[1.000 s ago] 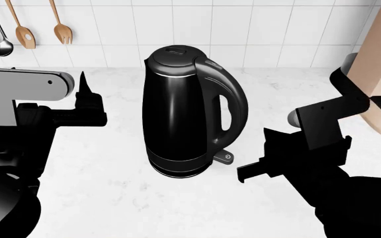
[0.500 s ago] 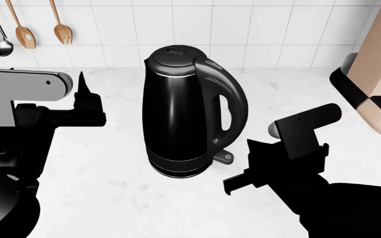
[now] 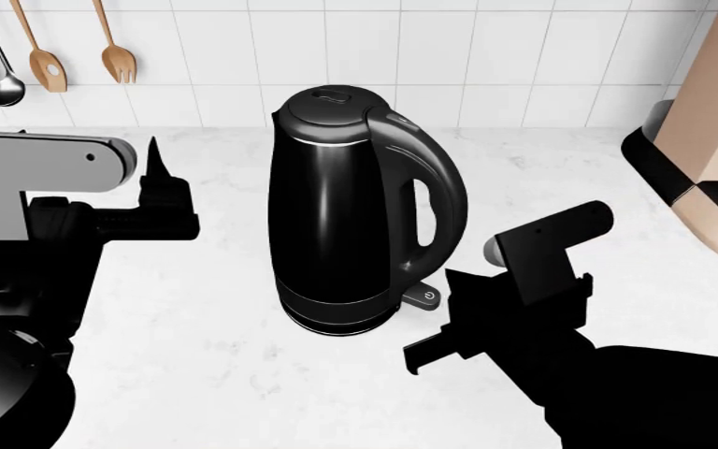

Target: Press down the lever to turn on the electric kettle.

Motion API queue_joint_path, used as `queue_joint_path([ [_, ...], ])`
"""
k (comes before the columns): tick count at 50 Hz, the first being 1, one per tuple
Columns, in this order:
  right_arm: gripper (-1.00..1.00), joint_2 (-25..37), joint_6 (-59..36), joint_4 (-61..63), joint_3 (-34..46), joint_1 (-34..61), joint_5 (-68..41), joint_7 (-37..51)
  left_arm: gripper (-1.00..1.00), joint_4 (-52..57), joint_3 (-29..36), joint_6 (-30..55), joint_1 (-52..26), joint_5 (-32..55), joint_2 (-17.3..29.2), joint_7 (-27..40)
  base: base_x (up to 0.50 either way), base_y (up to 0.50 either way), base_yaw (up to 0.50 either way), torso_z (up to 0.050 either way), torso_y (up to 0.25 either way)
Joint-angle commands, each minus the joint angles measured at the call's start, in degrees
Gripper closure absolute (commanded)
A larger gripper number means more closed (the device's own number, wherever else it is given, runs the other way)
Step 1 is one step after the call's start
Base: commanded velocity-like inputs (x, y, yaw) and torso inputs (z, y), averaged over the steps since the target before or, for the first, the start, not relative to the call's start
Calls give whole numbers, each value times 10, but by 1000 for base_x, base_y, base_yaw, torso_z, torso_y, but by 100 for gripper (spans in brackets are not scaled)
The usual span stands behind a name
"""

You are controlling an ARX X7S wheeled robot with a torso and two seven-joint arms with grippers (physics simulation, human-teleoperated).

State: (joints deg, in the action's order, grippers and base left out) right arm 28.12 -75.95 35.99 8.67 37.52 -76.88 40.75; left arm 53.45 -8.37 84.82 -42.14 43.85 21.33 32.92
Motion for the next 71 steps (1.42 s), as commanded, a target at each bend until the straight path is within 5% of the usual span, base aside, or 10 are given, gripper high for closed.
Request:
queue_joint_path([
  [1,100,-1,13,-4,16,-4,16,-15,-100,3,-8,2,1,16,4,10,0,0,0,0,0],
  [71,100,-6,12,-153,145,-43,87,-70,-100,-8,-18,-14,-4,98,33,76,1,1,1,0,0],
])
